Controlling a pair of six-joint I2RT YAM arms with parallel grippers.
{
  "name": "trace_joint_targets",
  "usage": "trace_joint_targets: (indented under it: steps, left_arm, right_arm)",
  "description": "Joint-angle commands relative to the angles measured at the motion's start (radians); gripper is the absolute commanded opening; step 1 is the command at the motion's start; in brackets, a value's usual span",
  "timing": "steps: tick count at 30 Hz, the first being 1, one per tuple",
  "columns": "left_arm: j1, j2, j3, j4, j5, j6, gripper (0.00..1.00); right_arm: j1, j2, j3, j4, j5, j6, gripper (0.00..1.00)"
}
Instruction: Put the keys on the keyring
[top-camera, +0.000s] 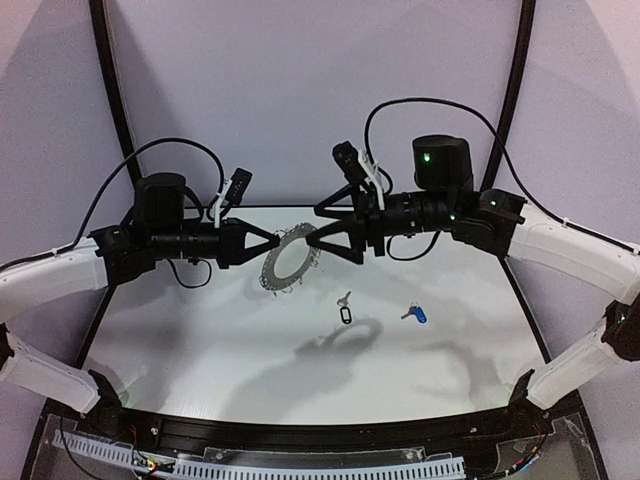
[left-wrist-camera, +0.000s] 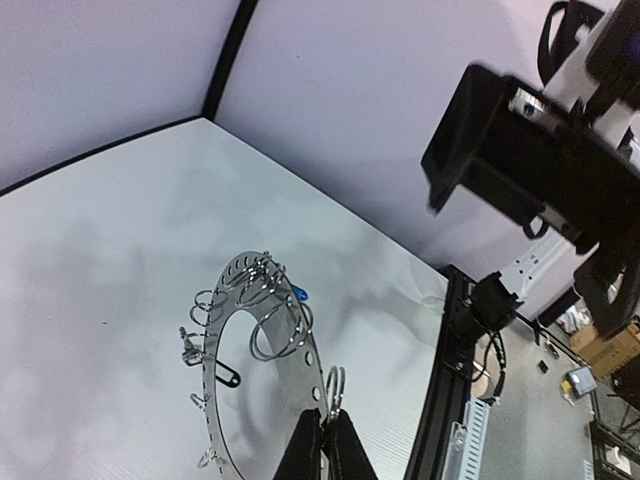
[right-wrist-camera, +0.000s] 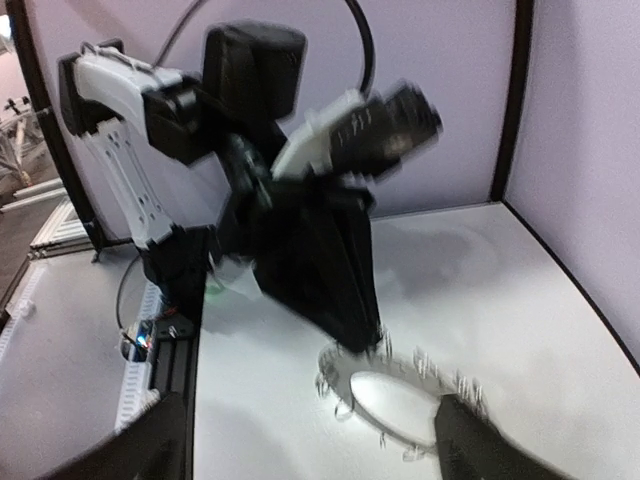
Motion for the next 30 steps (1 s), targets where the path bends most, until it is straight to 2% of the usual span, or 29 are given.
trace_joint_targets:
  steps: [1,4,6,10,12,18,22,25,30]
  left_arm:
    - [0.005,-0.063,-0.019,-0.010,-0.081,0.036,0.01]
    - [0.005,-0.083,-0.028,-0.013,-0.059,0.073,0.01]
    - [0.005,-0.095,-0.038,-0.005,-0.028,0.107,0.01]
    - [0.005,-0.123,-0.102,0.109,0.113,0.194,0.01]
    - [0.005,-0.130,-0.120,0.128,0.205,0.249,0.01]
    - [0.005,-0.120,-0.091,0.078,0.359,0.317,0.01]
    - [0.005,-0.127,-0.078,0.045,0.433,0.347,0.01]
    - [0.005,-0.139,-0.065,0.004,0.461,0.377,0.01]
    - [0.005,-0.161,-0.057,-0.042,0.462,0.397,0.01]
  right_arm:
    - [0.005,-0.070,-0.120,0.018,0.125,0.028,0.98]
    - [0.005,-0.122,-0.233,0.091,0.164,0.033,0.98]
    - [0.005,-0.159,-0.298,0.128,0.134,0.002,0.98]
    - [0.005,-0.168,-0.354,0.061,0.118,-0.036,0.98]
    - [0.004,-0.170,-0.376,0.034,0.173,-0.003,0.98]
    - [0.002,-0.238,-0.481,0.093,0.189,0.051,0.98]
    - [-0.011,-0.264,-0.527,0.040,0.298,0.103,0.98]
    - [-0.025,-0.283,-0.564,0.031,0.383,0.149,0.98]
    - [-0.069,-0.312,-0.620,0.080,0.425,0.225,0.98]
